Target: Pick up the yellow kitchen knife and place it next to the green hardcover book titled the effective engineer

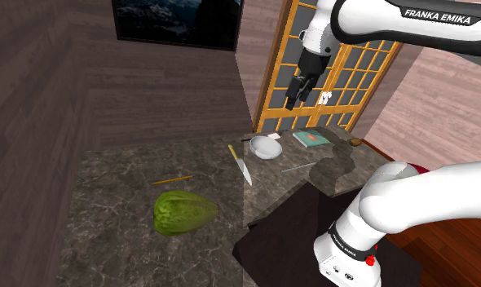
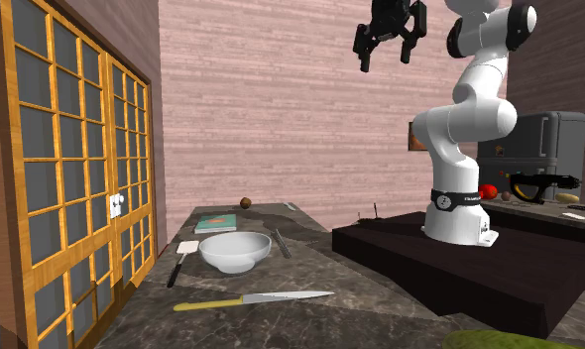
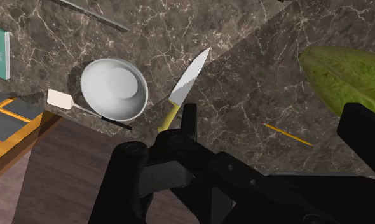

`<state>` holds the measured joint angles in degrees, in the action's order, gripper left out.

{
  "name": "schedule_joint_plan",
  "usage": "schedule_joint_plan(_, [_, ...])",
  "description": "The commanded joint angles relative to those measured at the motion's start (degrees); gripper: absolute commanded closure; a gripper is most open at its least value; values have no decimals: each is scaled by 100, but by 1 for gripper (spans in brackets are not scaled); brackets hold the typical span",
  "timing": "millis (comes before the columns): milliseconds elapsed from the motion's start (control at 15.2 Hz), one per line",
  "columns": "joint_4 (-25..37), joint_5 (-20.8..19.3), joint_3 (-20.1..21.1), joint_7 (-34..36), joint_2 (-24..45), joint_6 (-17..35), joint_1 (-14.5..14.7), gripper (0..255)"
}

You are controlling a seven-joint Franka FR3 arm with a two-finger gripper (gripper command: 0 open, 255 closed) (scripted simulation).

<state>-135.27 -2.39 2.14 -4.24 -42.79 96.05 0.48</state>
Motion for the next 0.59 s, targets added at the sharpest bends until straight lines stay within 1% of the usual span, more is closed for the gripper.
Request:
schedule_joint_plan(0, [0,0,0,0,0,0,0,0])
schedule_joint_plan(528, [-85,-72,-70,212,1435,1256,-187,0])
